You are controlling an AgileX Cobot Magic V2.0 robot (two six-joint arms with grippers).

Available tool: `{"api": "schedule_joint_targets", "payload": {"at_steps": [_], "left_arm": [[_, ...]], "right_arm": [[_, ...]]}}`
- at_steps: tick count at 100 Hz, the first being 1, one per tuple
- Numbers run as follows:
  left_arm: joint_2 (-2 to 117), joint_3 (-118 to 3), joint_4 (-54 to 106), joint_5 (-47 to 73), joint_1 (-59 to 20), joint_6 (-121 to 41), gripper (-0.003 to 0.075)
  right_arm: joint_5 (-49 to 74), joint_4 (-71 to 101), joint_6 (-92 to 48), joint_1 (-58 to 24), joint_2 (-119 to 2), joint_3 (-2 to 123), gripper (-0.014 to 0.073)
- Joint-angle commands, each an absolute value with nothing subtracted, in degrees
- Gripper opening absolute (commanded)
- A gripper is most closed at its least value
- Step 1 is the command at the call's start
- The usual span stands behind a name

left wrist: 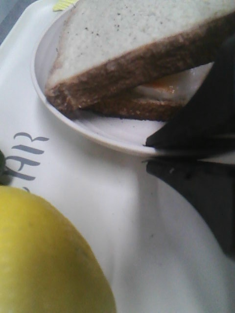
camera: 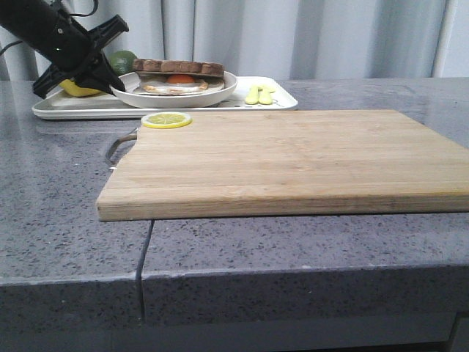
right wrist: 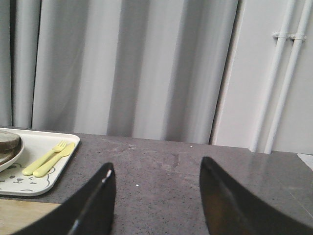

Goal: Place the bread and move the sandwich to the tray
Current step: 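Lower the plate onto the white tray and open the left gripper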

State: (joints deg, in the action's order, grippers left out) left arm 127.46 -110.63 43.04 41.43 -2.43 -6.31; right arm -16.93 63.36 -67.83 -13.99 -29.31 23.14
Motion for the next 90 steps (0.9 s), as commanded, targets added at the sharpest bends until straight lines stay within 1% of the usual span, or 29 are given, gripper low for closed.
{"api": "schedule_joint_targets", "payload": {"at_steps": [1, 40, 47, 65, 72, 79, 90], "left_arm": [[123.23, -112.89, 45.95, 39.25, -2.77, -5.23, -0.002], [123.23, -112.89, 45.95, 39.25, -2.77, -5.23, -0.0009], [123.23, -112.89, 45.95, 39.35, -2.77, -5.23, 0.0028], [123.23, -112.89, 45.95, 39.58, -2.77, -5.23, 0.0181], [123.23, -112.89, 45.95, 39.58, -2.77, -5.23, 0.0217], [123.23, -112.89, 45.95, 39.72, -2.77, -5.23, 0.0235], [123.23, -112.89, 45.88, 40.49, -2.64, -5.23, 0.0236]], "right_arm": [[-18.44, 61.85, -67.72, -13.58, -29.29, 24.67, 0.0402], [-18.44, 61.85, -67.72, -13.58, -29.29, 24.67, 0.0402], [-18.44, 61.85, -67.72, -13.58, -29.29, 24.67, 0.0402], [-18.44, 61.85, -67.72, -13.58, -29.29, 24.67, 0.0402], [-18.44, 61.85, -67.72, -13.58, -29.29, 24.67, 0.0402], [-18.5, 61.85, -67.72, -13.58, -29.29, 24.67, 0.0402], [-18.5, 61.85, -67.72, -13.58, -29.29, 24.67, 0.0402]]}}
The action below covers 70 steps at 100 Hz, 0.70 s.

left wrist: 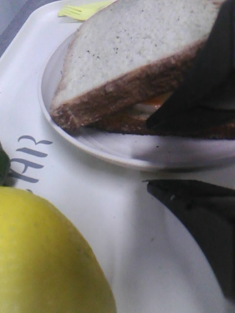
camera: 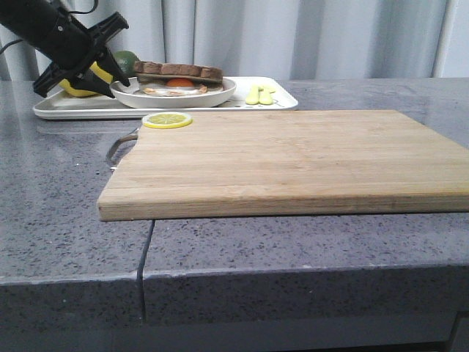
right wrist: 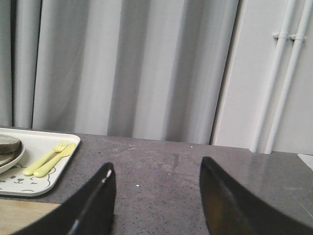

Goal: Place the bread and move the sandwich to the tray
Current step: 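Lower the plate onto the white tray and open the left gripper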

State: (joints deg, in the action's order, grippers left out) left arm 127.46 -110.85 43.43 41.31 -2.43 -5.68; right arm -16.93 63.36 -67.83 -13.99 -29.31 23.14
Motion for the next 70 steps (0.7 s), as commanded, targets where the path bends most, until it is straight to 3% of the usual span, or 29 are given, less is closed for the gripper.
{"api": "schedule_joint_targets", "payload": {"at_steps": [1, 70], "left_arm": [[123.23, -112.89, 45.88, 40.49, -2.64, -5.23, 0.0236], [120.97, -123.17, 29.91, 54.5, -1.47, -5.23, 0.0236]], "right_arm": [[-18.5, 61.85, -67.72, -13.58, -29.29, 24.67, 0.0402], [-18.74, 61.85, -67.72, -13.58, -29.29, 24.67, 0.0402]]}}
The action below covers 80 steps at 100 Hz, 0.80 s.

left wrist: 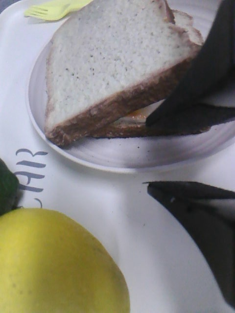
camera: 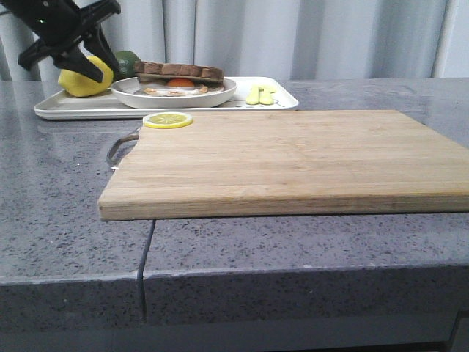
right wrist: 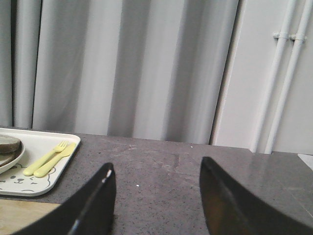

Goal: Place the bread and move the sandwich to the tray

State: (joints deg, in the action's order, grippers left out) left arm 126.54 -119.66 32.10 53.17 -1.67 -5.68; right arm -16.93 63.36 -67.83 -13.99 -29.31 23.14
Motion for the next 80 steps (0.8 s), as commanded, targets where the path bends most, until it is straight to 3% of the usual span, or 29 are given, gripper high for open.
{"api": "schedule_joint_targets", "payload": {"at_steps": [1, 54, 80], "left_arm": [[121.05, -123.29, 29.91, 54.5, -1.47, -5.23, 0.0236], [102.8, -124.53, 18.44, 54.97, -1.47, -7.28, 0.0236], [88.47, -112.26, 21.32, 49.12, -1.47, -13.14, 0.0235]], "right_arm": [[-18.74, 61.85, -67.72, -13.58, -29.29, 24.67, 0.0402], [-18.73, 62.22, -67.72, -13.58, -29.29, 24.67, 0.0402], [-18.73, 62.74, -67.72, -13.58, -29.29, 24.67, 0.0402]]}}
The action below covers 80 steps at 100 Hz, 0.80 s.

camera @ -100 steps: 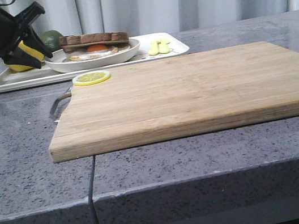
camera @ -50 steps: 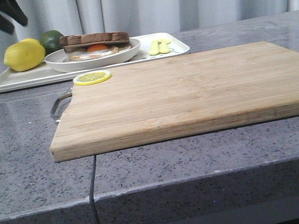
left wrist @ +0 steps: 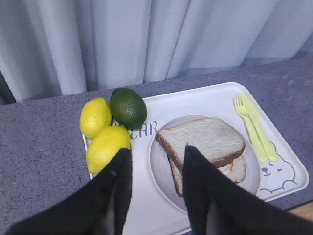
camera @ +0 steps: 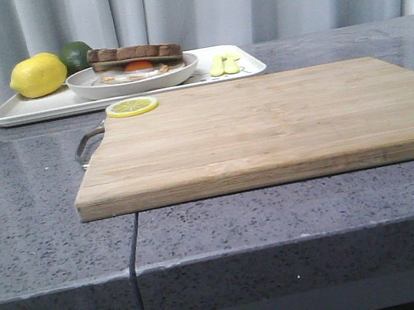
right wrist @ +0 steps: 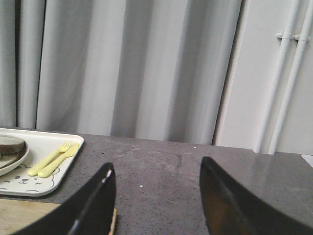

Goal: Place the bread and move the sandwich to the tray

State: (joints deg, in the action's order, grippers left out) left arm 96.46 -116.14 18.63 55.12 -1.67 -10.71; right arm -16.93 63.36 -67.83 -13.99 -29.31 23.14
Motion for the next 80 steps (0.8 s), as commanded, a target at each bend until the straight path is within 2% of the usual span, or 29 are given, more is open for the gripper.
{"api": "schedule_joint_targets", "payload": {"at_steps": [1, 44, 59, 80], "left_arm": [[87.97, -111.01, 21.31, 48.84, -1.47, -13.38, 0.0235], [50.7, -58.15, 24.71, 15.24, -1.72, -15.93, 0.0232], [39.15, -43.63, 25.99, 9.78, -1.72, -15.93, 0.0232], [26.52, -30.33, 25.99, 5.47, -1.72, -15.93, 0.0232]], "right_arm": [[-18.73, 62.74, -67.72, -13.58, -29.29, 24.67, 0.0402], [-15.6, 63.05, -67.72, -13.58, -29.29, 24.67, 0.0402], [-13.31, 63.05, -67.72, -13.58, -29.29, 24.67, 0.0402], [-10.9, 63.05, -67.72, -13.58, -26.8, 23.04, 0.0402]]}}
